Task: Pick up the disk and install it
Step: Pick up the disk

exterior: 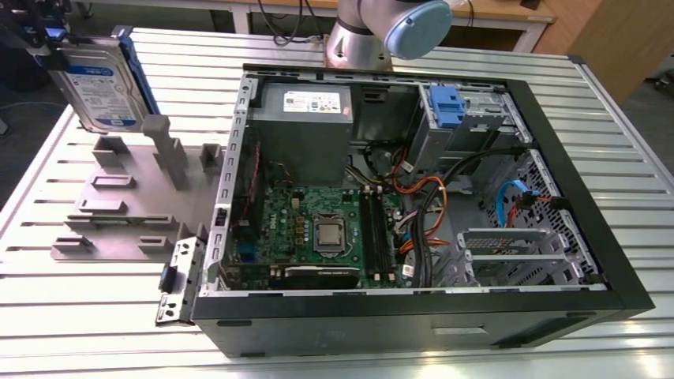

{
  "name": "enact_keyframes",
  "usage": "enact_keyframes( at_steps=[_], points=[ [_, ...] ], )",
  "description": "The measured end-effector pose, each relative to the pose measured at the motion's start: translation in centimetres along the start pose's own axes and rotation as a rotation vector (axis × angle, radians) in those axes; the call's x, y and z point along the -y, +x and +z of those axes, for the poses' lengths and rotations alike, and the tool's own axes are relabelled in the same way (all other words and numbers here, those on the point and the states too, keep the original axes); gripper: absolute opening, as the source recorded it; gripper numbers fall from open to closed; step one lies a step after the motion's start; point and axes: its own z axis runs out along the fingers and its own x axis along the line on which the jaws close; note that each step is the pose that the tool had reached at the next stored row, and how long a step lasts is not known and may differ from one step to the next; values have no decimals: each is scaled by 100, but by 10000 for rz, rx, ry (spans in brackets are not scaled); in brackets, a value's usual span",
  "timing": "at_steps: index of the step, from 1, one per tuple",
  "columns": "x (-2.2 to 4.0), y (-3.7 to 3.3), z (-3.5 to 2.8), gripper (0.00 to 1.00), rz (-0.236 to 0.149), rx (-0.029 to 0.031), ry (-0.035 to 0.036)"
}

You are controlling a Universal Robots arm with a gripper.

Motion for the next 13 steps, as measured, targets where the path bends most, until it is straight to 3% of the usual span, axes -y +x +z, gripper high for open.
enact_keyframes(
  at_steps=[13],
  points=[
    [0,1,-40,36,0,0,0]
  ],
)
